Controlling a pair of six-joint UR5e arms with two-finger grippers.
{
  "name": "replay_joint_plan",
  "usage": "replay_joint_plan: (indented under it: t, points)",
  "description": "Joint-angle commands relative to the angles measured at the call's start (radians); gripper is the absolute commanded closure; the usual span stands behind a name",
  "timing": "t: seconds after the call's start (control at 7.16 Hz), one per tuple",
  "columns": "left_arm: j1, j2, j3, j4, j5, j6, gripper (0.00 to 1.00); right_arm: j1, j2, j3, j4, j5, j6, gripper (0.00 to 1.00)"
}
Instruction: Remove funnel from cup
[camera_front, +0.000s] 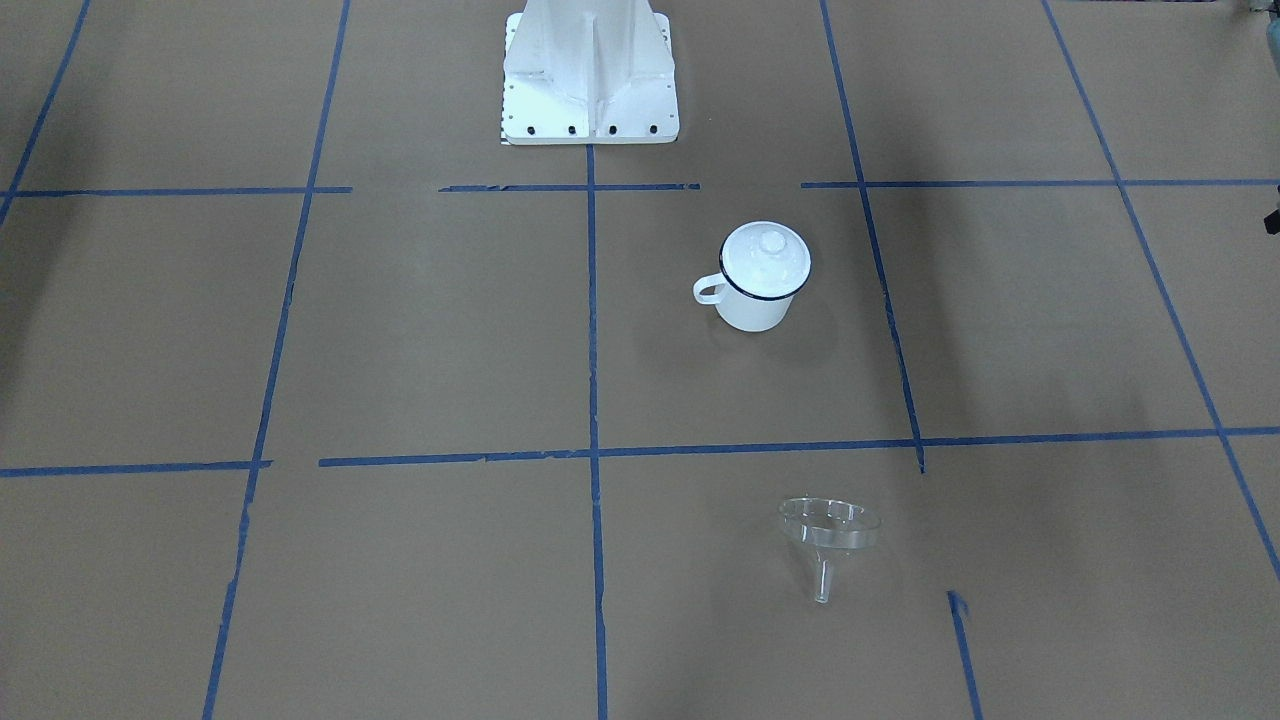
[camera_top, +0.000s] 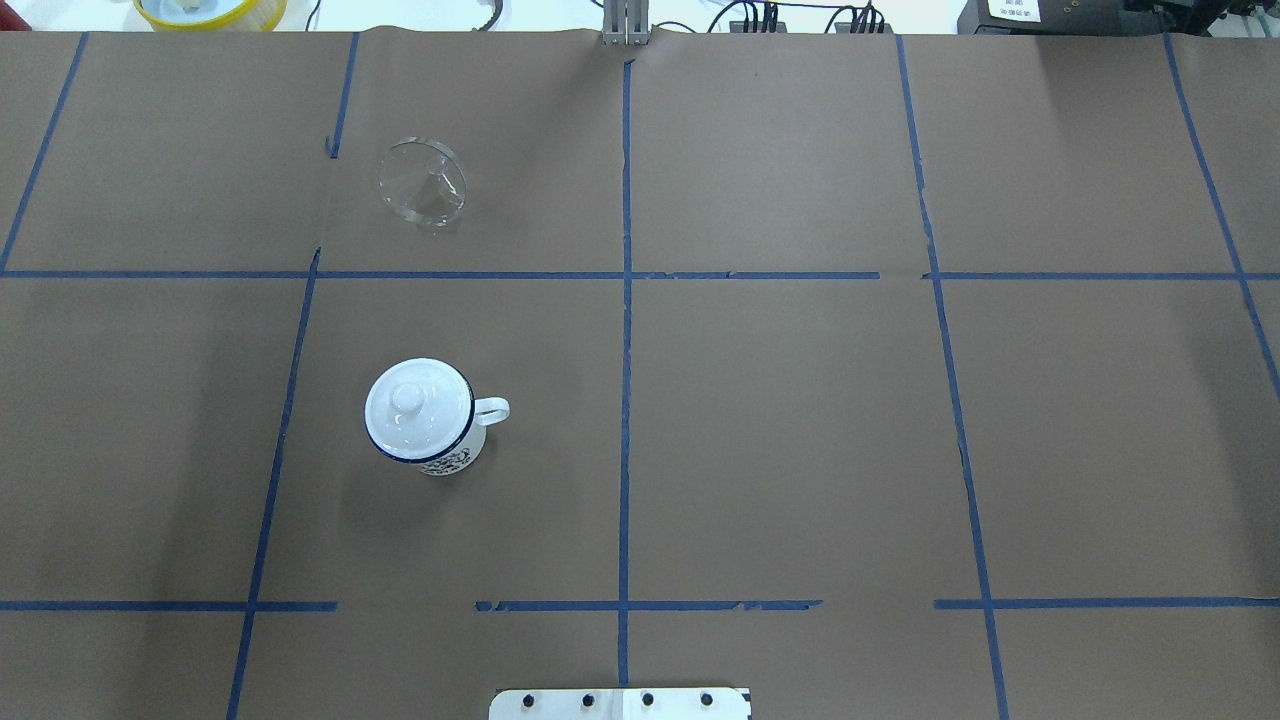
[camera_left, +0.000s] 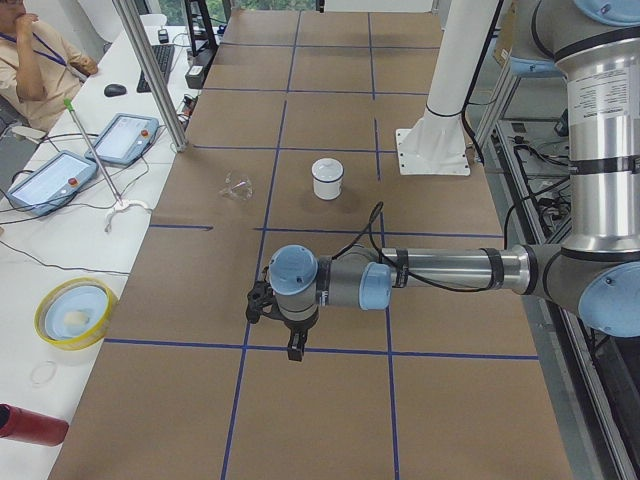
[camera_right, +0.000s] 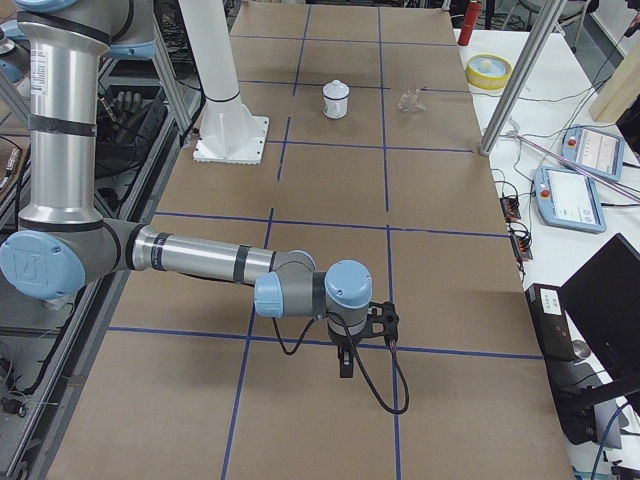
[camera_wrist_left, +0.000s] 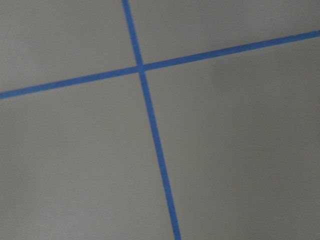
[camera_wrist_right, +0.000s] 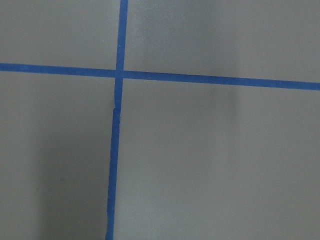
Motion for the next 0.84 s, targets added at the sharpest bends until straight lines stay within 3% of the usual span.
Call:
replay_joint_plan:
  t: [0.0,0.7]
  points:
    - [-0.021,0.007,0.006,0.013,0.001,-0.006,0.00,0.000,0.000,0.000,0.000,0.000,0.000,0.00]
    - [-0.019,0.007,-0.014,0.009,0.010,-0.003,0.00,0.000,0.000,0.000,0.000,0.000,0.000,0.00]
